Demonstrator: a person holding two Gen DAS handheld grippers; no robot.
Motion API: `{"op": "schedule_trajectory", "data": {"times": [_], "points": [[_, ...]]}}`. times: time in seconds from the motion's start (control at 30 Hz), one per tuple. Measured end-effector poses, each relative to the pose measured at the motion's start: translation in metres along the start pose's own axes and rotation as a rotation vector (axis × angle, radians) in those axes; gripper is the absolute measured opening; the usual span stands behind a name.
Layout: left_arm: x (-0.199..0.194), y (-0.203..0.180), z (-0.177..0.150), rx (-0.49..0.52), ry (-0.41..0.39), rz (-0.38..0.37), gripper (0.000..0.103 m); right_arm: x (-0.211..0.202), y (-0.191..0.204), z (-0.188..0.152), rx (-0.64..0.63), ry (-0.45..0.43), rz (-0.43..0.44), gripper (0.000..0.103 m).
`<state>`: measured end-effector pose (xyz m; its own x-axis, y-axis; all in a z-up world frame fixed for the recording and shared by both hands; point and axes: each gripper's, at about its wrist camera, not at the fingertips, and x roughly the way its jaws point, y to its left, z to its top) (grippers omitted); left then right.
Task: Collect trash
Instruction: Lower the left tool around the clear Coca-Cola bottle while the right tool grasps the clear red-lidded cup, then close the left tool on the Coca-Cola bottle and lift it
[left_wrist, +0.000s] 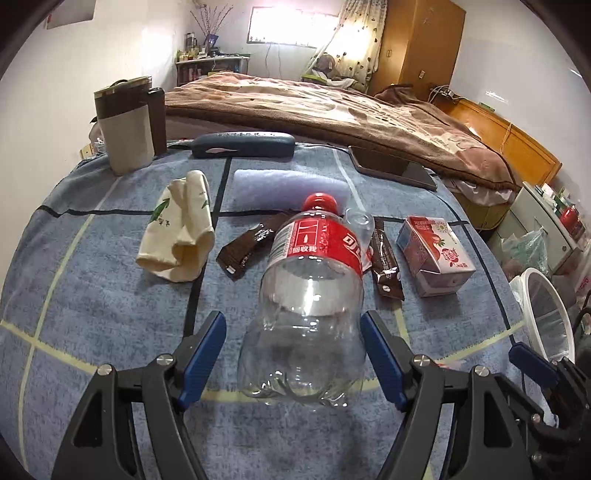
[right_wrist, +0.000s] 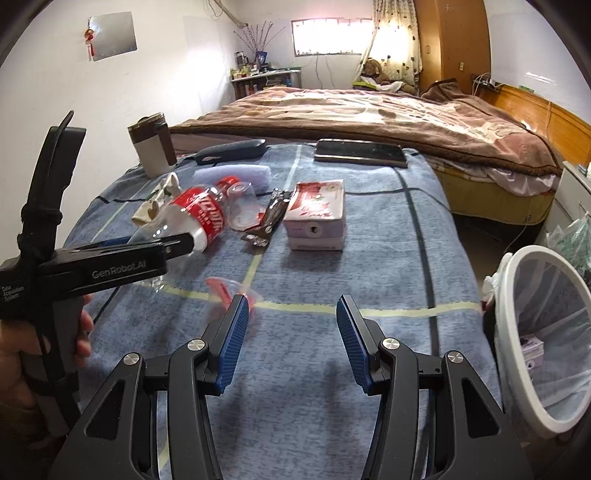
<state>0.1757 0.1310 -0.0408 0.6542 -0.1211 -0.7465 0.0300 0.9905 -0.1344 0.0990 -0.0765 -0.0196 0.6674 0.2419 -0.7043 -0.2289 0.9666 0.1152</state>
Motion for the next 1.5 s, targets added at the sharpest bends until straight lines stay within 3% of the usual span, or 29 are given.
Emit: {"op": "schedule_trajectory", "data": {"times": [0.03, 0.57, 0.97, 1.0, 1.1, 1.33, 1.5], "points": [[-0.001, 0.001, -0.001, -0.007, -0.008, -0.017, 0.066, 0.001, 0.001, 0.000, 0.001, 0.003, 0.004, 0.052], [-0.027, 0.036, -0.026, -0.101, -0.046, 0.004, 0.066, 0.025, 0.023, 0.001, 0.048, 0.065, 0.131, 0.052], [-0.044, 0.046, -0.045, -0.111, -0.050, 0.010, 0.066, 0.039, 0.028, 0.005, 0.093, 0.099, 0.134, 0.052], [-0.046, 0.046, -0.046, -0.105, -0.051, 0.004, 0.066, 0.039, 0.028, 0.005, 0.096, 0.099, 0.132, 0.051], [-0.048, 0.045, -0.045, -0.085, -0.045, -0.014, 0.066, 0.039, 0.027, 0.004, 0.099, 0.096, 0.132, 0.033], [-0.048, 0.045, -0.030, -0.043, -0.035, 0.016, 0.078, 0.038, 0.025, 0.003, 0.106, 0.094, 0.145, 0.032], [-0.038, 0.041, -0.019, -0.001, 0.000, 0.014, 0.078, 0.038, 0.024, 0.002, 0.114, 0.094, 0.152, 0.032]]}}
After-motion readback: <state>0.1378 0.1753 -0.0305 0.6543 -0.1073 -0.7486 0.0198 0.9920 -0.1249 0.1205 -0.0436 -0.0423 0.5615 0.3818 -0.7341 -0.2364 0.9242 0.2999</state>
